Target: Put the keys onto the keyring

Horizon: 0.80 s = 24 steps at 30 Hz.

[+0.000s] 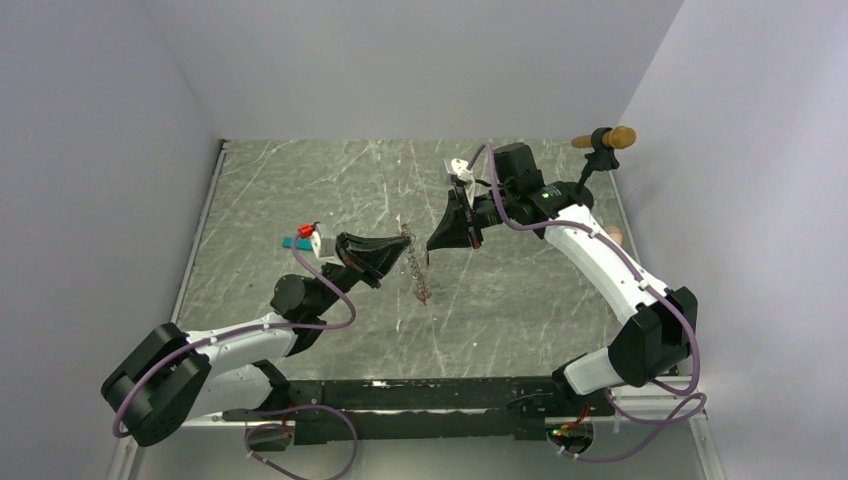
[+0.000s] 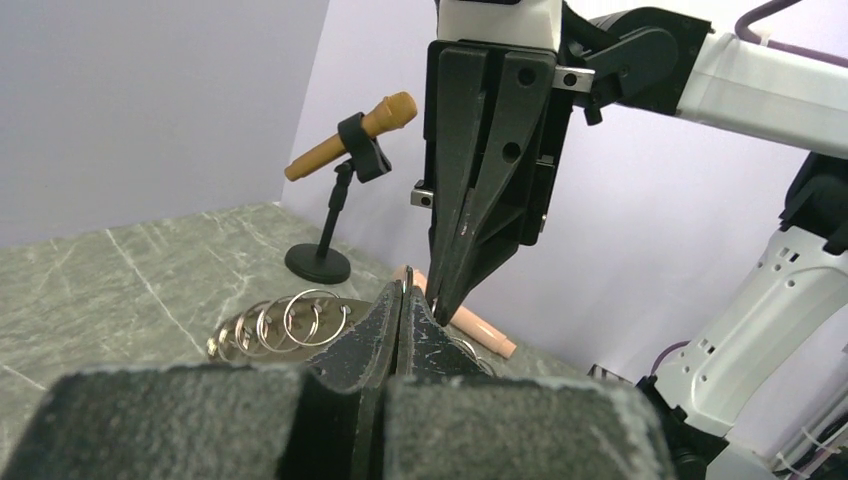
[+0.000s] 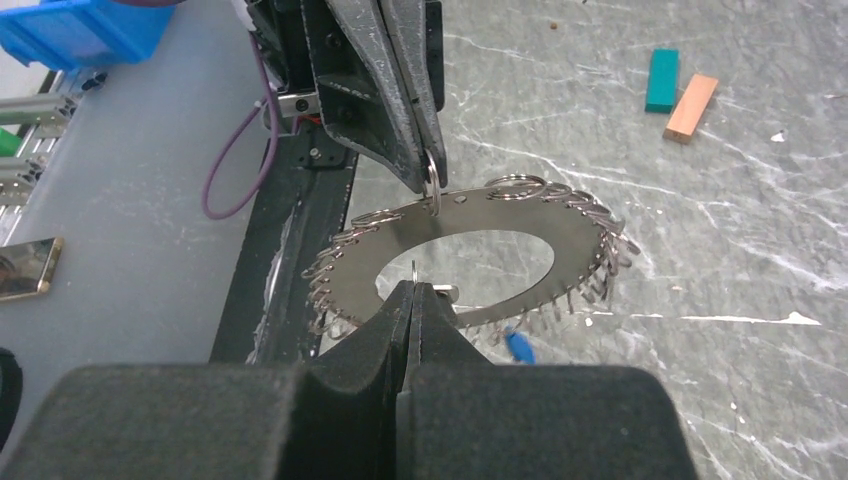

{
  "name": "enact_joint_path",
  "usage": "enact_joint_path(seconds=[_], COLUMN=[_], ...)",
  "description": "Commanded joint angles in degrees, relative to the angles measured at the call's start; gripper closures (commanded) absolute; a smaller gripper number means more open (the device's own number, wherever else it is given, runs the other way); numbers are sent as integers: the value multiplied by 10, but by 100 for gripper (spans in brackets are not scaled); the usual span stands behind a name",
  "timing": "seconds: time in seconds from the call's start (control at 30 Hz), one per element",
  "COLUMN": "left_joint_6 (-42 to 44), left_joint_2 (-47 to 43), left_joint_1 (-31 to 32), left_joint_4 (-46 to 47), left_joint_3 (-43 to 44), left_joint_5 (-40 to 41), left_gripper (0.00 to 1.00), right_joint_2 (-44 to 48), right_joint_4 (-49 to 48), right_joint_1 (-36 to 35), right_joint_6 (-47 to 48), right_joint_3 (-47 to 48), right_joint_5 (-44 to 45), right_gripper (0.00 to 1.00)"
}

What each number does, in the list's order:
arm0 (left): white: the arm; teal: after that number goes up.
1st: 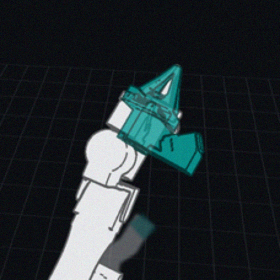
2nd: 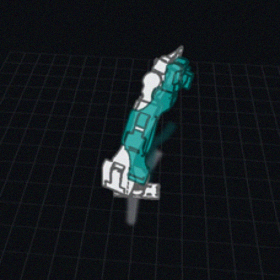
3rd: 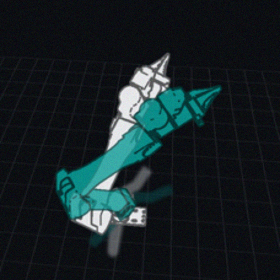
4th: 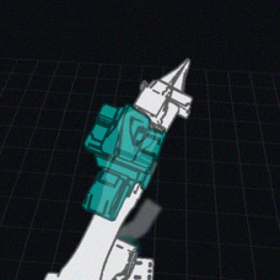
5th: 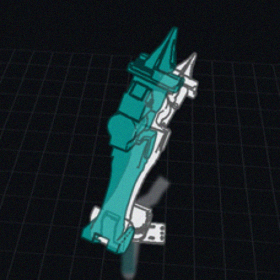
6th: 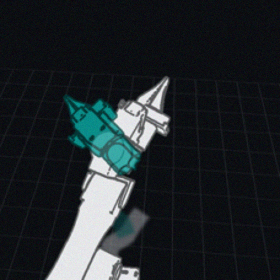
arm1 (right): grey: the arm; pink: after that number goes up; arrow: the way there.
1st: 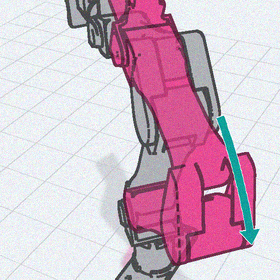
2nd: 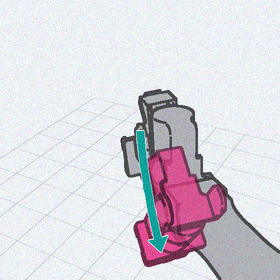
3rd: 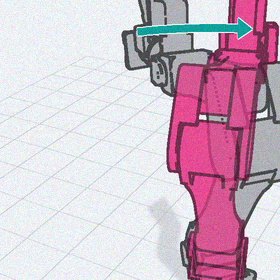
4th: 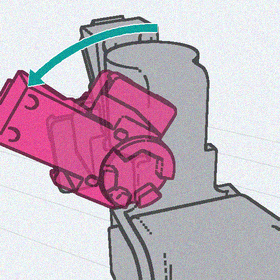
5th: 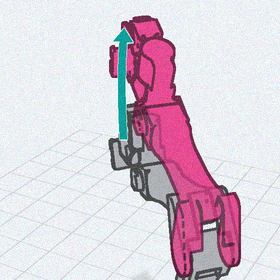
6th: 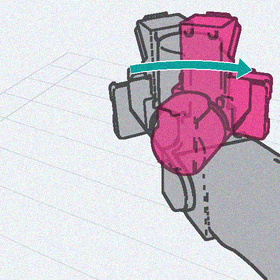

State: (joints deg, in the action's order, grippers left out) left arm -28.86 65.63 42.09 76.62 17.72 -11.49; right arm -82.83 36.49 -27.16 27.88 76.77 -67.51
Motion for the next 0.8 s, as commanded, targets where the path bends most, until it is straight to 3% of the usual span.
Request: enact_joint_path(seconds=[0.0, 0.43, 0.6, 0.77], left_joint_6=[-31, -45, -108, -147], left_joint_2=[-3, -3, -7, -8], left_joint_1=[2, -3, -40, -60], left_joint_4=[61, 28, 32, 38], left_joint_3=[5, 18, 20, 21], left_joint_5=[0, -67, -109, -137], left_gripper=[100, 100, 100, 100], right_joint_2=[4, 9, 10, 9], right_joint_4=[-41, -31, 44, 32], right_joint_1=[-2, -2, 1, 4], right_joint_6=[-32, -18, 64, 54], right_joint_3=[3, 8, 24, 14], right_joint_5=[-9, -47, -83, -91], right_gripper=[100, 100, 100, 100])
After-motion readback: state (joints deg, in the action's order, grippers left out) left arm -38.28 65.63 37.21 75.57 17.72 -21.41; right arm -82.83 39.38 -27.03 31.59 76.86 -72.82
